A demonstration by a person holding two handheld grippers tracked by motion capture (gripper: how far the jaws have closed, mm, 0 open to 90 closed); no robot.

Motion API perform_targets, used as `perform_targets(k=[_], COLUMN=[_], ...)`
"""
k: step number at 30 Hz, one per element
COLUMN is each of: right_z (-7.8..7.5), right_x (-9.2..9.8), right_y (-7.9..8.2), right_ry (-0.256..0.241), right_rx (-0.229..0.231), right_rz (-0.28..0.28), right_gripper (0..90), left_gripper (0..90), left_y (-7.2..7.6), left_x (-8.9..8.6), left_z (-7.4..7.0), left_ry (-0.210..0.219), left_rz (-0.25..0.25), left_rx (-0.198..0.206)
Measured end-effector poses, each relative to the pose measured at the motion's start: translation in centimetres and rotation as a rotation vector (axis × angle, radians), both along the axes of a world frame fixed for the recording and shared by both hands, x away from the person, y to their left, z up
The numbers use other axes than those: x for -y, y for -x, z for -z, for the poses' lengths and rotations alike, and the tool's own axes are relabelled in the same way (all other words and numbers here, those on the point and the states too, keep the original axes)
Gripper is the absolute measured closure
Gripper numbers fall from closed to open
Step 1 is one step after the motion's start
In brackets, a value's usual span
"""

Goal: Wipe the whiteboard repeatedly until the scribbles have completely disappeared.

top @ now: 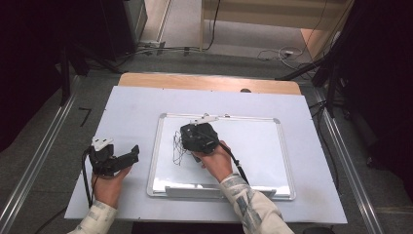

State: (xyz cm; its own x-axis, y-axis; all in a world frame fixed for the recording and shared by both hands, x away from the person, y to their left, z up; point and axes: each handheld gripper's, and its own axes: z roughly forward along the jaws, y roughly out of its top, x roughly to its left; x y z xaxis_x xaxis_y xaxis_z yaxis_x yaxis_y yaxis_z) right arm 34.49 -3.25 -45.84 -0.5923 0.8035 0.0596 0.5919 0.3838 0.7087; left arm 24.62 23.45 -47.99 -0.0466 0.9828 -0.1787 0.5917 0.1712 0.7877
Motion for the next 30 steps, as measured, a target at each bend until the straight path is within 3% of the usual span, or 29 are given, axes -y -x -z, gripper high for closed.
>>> perform_targets(k=[30], right_z=[2.2], right_x=[-1.4], right_y=[-2.8], right_ry=[0.047], right_rx=[-0.059], right_rz=[0.018], right_gripper=[37.5], left_gripper=[5.8], left_y=[0.0], left_x=[-0.1], left_z=[0.0], left_ry=[0.0], left_rz=[-0.003], left_rx=[-0.002])
